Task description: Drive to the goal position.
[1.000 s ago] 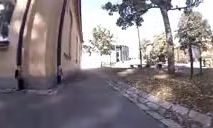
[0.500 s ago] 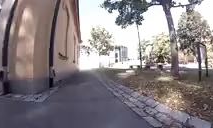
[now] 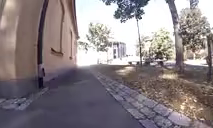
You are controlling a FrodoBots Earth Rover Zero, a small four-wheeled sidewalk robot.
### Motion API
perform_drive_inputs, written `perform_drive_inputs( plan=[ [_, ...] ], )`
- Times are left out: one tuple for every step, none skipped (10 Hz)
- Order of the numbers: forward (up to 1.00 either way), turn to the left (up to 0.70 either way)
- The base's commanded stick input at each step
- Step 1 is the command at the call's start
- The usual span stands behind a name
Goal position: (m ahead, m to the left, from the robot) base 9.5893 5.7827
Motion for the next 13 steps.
perform_drive_inputs(
  plan=[
    [0.70, 0.18],
    [0.70, 0.00],
    [0.70, 0.00],
    [0.70, 0.00],
    [0.70, 0.00],
    [0.70, 0.00],
    [0.70, 0.00],
    [0.70, 0.00],
    [0.70, 0.00],
    [0.70, 0.00],
    [0.70, 0.00],
    [0.70, 0.00],
    [0.70, 0.00]
  ],
)
